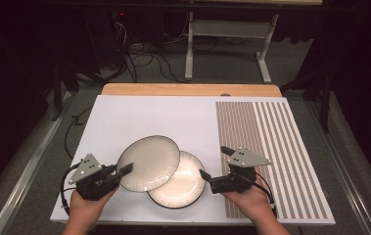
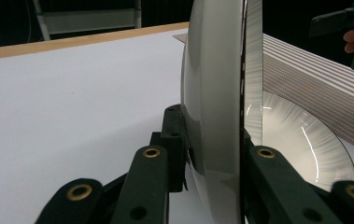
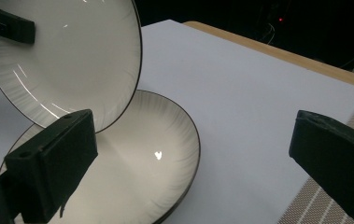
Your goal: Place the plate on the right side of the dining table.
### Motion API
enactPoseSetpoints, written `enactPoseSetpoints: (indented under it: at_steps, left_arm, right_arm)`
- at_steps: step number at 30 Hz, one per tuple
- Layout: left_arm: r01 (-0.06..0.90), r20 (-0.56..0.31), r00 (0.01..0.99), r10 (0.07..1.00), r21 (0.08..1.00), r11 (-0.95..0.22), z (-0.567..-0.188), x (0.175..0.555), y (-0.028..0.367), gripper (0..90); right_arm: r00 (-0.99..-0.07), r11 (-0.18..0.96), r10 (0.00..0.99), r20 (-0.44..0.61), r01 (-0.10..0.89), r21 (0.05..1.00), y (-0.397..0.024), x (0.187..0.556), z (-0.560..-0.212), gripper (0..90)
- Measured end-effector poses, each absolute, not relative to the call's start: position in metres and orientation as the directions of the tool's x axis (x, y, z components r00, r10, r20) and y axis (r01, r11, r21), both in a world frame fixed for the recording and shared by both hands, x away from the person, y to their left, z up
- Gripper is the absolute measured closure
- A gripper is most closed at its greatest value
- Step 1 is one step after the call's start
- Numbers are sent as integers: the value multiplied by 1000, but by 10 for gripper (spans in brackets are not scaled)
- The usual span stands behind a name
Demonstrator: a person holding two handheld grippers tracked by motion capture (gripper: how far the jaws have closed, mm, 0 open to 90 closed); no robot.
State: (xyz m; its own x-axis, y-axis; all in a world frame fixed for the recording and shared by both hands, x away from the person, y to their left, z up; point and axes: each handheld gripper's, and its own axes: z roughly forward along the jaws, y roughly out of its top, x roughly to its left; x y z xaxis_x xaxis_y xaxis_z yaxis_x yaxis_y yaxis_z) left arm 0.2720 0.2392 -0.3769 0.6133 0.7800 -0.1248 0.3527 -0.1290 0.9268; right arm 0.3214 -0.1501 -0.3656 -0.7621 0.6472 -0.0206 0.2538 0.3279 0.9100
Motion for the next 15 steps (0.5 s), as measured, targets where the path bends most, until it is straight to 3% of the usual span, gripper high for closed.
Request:
enactPoseSetpoints:
  at_steps: [15]
  left_arm:
    - [346, -117, 617, 778, 929, -134, -377, 272, 240, 763]
  right_arm:
    - [-815, 329, 577, 50, 289, 899, -101, 338, -370, 96]
